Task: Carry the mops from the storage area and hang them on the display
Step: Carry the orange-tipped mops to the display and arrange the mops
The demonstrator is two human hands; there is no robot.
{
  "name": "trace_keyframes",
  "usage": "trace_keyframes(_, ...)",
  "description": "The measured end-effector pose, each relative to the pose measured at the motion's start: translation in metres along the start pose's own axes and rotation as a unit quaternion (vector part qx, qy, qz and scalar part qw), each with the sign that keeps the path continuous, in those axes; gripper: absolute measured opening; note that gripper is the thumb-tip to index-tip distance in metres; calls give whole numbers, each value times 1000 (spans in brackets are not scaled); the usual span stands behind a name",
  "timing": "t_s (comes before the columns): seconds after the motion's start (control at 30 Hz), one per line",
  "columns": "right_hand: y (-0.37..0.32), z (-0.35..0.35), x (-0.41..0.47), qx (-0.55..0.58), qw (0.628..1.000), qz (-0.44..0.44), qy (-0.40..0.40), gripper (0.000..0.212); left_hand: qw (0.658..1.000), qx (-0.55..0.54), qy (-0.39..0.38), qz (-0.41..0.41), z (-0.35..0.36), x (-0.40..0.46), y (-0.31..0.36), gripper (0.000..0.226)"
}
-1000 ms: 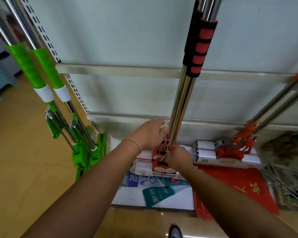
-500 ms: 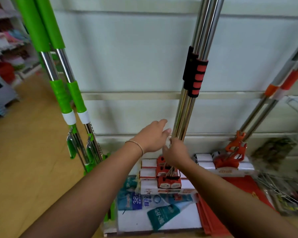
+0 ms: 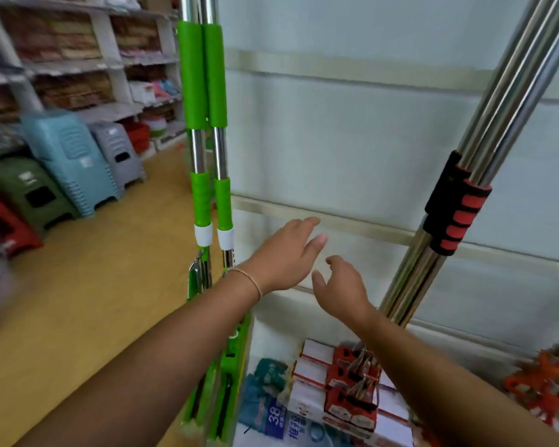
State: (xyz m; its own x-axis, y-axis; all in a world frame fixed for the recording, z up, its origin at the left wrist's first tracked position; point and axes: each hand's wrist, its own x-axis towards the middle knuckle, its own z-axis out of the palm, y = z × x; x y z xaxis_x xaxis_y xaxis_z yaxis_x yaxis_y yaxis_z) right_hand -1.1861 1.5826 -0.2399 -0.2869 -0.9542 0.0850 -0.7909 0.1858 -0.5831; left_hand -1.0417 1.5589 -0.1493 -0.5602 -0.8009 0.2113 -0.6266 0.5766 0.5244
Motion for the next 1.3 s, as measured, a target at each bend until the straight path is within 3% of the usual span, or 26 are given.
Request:
trace_keyframes(0.33, -61, 33, 18, 20, 995, -73, -62, 54, 984, 41, 171, -13, -60, -35, -59, 36)
trace_keyframes(0.63, -109, 70, 14, 37, 995, -70, -67, 55, 969, 18, 242, -43, -67, -54, -128, 23)
trace_keyframes(0.8, -129, 106, 9, 38, 997, -15, -70, 54, 975, -50, 205, -71, -73, -56, -182, 20)
trace_keyframes(0.93, -151, 132, 5, 59, 996, 48, -49, 47, 981, -104, 130, -96, -71, -51, -220, 15)
trace_keyframes(1.03, -163, 150, 2, 81, 993, 88, -17, 32, 981, -141, 65, -118, -61, -47, -241, 33)
trace_keyframes(1.13, -168, 165, -2, 72, 989, 131, 9, 35, 984, -142, 0, -110, -49, -38, -253, 52)
trace_keyframes(1.3, -166, 185, -2, 74, 981, 177, 6, 24, 992, -111, 12, -66, -35, -21, -263, 35)
